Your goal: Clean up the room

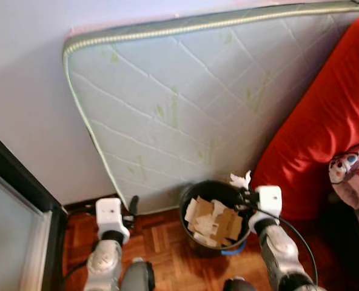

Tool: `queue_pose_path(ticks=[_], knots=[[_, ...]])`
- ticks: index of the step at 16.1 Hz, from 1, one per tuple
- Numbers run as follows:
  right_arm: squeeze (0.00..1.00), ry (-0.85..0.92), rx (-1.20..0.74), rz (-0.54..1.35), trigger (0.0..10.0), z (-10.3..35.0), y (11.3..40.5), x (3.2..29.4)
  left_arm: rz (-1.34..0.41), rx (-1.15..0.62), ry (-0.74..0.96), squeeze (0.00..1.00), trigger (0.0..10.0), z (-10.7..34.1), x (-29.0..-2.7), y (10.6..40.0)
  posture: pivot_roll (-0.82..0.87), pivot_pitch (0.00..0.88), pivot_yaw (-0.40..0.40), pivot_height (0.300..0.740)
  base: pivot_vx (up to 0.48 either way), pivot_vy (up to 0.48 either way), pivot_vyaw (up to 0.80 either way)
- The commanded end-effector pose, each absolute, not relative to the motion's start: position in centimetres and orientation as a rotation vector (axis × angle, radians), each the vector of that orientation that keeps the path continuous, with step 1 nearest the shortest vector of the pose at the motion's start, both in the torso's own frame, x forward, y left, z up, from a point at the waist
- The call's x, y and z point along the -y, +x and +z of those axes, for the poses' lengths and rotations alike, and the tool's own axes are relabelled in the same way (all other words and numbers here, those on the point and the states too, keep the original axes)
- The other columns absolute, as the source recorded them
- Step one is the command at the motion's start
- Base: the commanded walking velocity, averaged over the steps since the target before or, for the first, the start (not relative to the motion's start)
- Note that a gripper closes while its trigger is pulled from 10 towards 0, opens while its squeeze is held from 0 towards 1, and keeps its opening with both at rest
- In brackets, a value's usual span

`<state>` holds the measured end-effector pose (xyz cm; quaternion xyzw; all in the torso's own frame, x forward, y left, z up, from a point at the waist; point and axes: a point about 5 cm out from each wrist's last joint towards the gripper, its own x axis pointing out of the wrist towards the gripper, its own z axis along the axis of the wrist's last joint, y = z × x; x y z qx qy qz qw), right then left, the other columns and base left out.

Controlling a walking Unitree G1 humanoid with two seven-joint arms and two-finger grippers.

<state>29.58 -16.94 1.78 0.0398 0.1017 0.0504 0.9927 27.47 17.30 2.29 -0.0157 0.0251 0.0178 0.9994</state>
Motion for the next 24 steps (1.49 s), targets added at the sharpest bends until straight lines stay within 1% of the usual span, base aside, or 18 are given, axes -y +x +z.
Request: queue_pose_path(ticks=[1, 5, 8, 14, 21, 24], knots=[[0.00, 0.093, -0.163, 0.095, 10.0, 2.1, 29.5, 17.0, 0.056, -0.027, -0.041, 0.00, 10.0, 2.5, -17.6, 27.0, 0.04, 0.167, -0.016, 0.632, 0.000, 0.000, 0.00], [0.00, 0.073, -0.141, 0.076, 10.0, 2.4, 29.5, 17.4, 0.062, -0.018, -0.036, 0.00, 10.0, 2.4, -18.1, 26.2, 0.05, 0.192, -0.022, 0.632, 0.000, 0.000, 0.00], [0.00, 0.065, -0.150, 0.032, 10.0, 2.1, 29.0, 17.7, 0.061, -0.023, -0.029, 0.00, 10.0, 2.7, -18.3, 26.0, 0.04, 0.192, -0.016, 0.612, 0.000, 0.000, 0.00], [0.00, 0.069, -0.166, 0.075, 10.0, 1.4, 28.1, 16.6, 0.044, -0.042, -0.027, 0.00, 10.0, 2.5, -17.7, 25.5, 0.03, 0.197, -0.010, 0.612, 0.000, 0.000, 0.00], [0.00, 0.046, -0.206, 0.114, 10.0, 1.2, 28.4, 16.3, 0.053, -0.060, -0.034, 0.00, 10.0, 2.5, -17.8, 25.3, 0.03, 0.196, -0.013, 0.612, 0.000, 0.000, 0.00], [0.00, 0.047, -0.207, 0.125, 10.0, 1.3, 28.6, 16.0, 0.050, -0.053, -0.027, 0.00, 10.0, 2.7, -17.8, 25.5, 0.03, 0.213, -0.013, 0.612, 0.000, 0.000, 0.00]])
